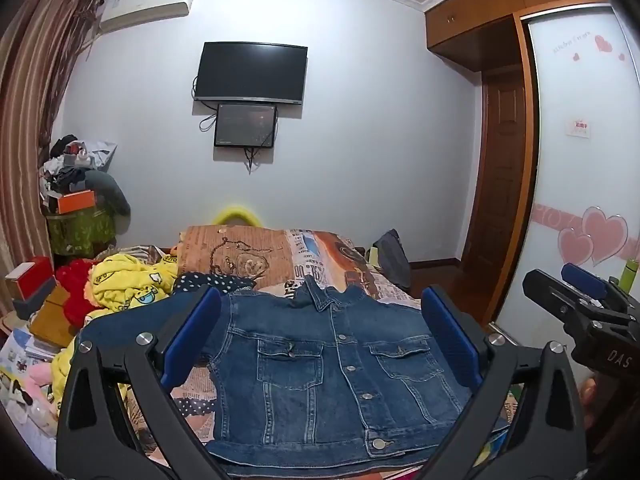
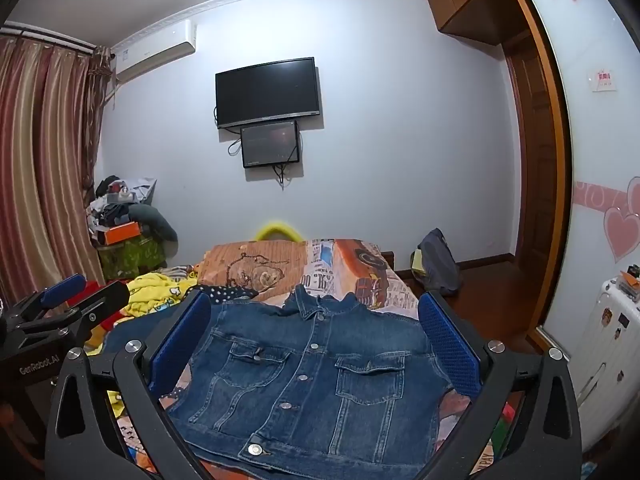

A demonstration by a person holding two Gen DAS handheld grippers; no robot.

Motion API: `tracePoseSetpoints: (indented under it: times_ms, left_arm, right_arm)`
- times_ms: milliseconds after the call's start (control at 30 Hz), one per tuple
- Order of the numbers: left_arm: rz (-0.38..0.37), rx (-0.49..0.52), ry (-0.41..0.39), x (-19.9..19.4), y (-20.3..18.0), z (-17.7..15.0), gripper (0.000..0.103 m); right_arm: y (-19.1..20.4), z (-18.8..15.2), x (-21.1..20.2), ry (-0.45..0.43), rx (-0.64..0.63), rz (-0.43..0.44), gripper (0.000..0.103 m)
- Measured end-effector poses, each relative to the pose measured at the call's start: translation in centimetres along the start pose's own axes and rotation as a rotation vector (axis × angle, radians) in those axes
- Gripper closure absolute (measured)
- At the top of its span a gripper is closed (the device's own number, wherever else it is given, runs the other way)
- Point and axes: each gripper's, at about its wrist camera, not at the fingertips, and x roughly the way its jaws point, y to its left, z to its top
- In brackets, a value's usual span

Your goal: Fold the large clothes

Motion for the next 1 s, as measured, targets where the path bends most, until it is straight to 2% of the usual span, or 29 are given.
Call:
tracePoseSetpoints:
  times_ms: [1000]
  left_arm:
    - [0.014,0.012,0.001,0.18,-0.07,0.07,0.001]
  right_arm:
    - [0.00,-0.28,0.47,0.003,0.001,0.001,0.000]
